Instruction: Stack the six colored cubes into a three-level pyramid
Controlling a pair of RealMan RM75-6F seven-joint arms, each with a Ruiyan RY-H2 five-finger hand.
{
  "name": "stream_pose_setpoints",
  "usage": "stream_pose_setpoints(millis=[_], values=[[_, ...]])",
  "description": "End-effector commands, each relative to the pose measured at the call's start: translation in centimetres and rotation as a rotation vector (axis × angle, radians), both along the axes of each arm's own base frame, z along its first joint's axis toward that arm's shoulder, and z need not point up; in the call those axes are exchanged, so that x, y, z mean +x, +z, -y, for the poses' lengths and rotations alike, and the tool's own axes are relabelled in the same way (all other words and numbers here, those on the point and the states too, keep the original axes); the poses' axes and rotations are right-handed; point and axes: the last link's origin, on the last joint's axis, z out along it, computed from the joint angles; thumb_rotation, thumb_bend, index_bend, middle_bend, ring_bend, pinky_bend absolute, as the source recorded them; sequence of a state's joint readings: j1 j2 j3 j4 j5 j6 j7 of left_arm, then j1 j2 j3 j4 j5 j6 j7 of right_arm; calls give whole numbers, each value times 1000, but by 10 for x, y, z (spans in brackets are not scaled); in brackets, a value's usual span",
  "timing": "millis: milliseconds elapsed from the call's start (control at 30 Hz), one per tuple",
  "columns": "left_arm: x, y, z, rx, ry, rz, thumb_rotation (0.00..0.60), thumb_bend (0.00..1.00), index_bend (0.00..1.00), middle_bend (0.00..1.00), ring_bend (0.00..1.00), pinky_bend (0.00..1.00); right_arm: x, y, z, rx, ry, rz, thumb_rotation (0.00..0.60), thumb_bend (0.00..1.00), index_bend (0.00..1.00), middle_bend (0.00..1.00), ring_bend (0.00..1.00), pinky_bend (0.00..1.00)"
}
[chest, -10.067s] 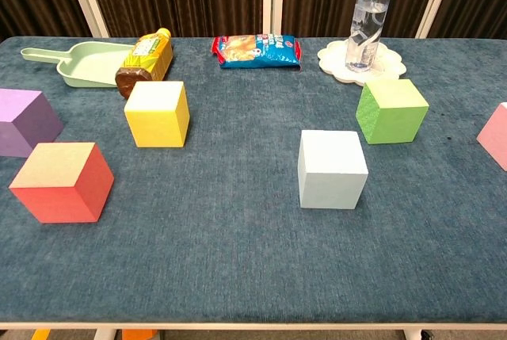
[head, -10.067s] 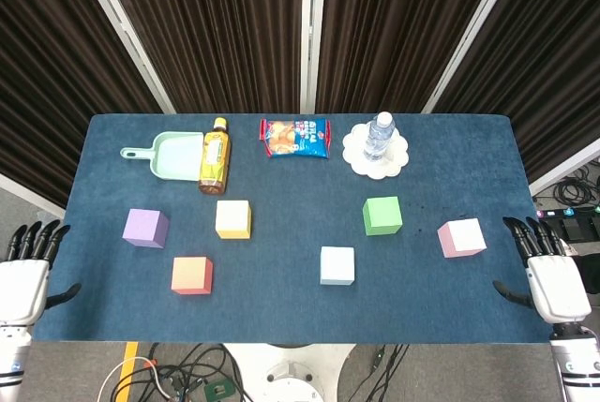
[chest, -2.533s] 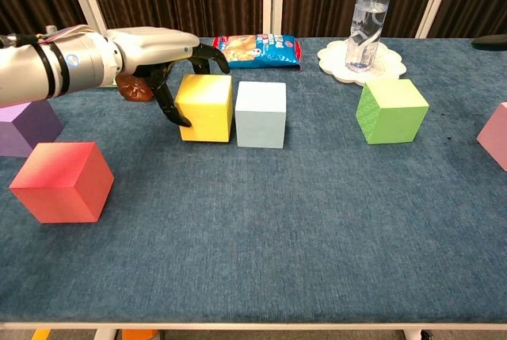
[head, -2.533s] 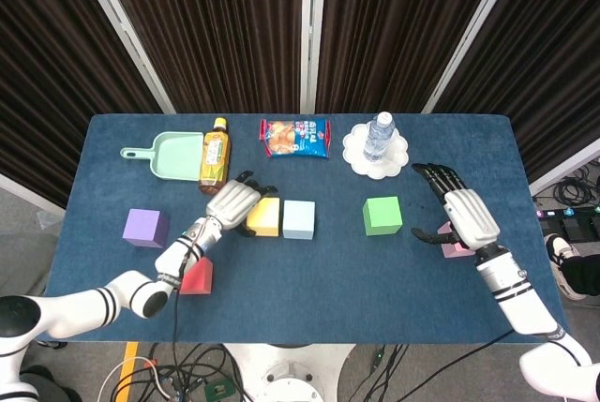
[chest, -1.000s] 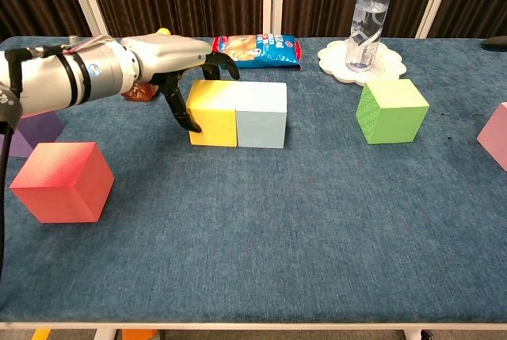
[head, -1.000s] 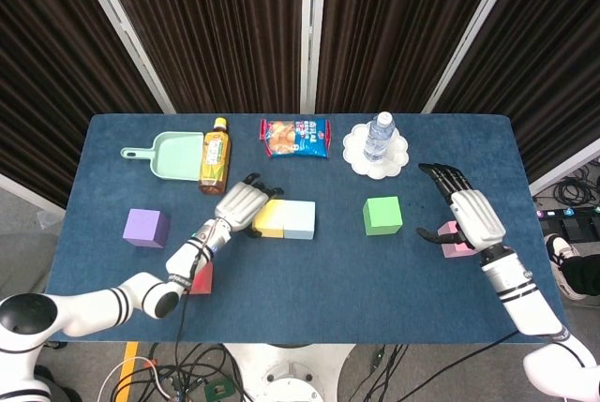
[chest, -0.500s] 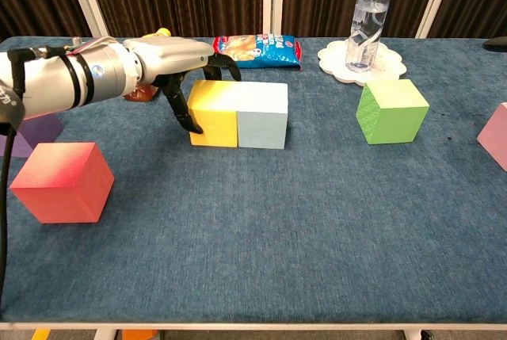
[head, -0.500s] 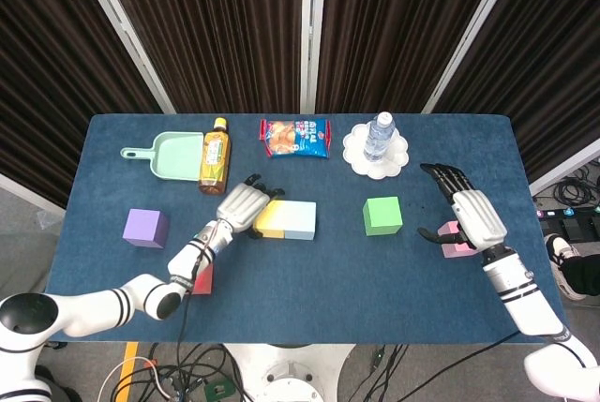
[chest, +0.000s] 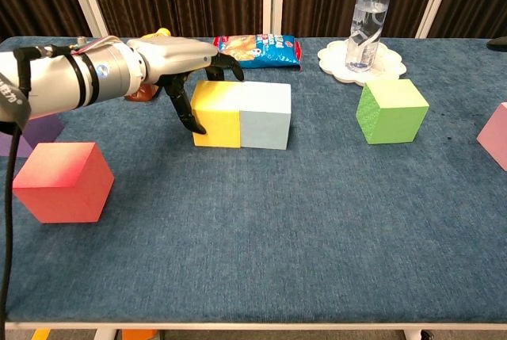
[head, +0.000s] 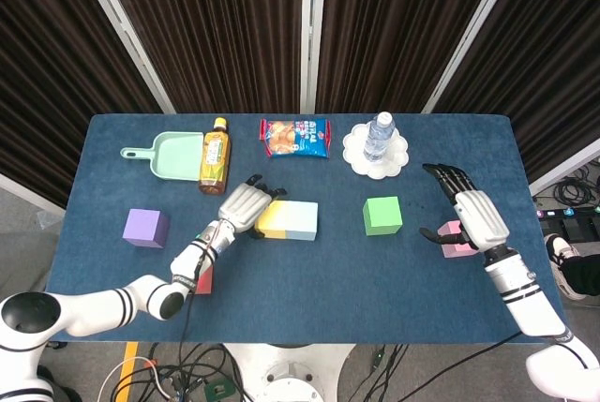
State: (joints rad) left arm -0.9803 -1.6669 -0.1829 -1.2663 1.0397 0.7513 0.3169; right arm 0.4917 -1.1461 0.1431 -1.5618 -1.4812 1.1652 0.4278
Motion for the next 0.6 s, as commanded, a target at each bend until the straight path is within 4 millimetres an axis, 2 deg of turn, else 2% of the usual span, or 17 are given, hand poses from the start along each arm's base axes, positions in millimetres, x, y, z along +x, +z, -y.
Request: stream_pose_setpoints(millis=[33, 600], values=[[0, -1, 0, 1, 3, -3, 600, 103, 155, 340, 248, 104, 0, 0, 0, 0, 1, 0, 600, 120, 0, 78, 0, 0], [4, 0, 3, -1, 10, -12, 600, 66, 74, 277, 248, 104, -2, 2, -1, -5, 0, 1, 600, 127, 0, 78, 0, 0]])
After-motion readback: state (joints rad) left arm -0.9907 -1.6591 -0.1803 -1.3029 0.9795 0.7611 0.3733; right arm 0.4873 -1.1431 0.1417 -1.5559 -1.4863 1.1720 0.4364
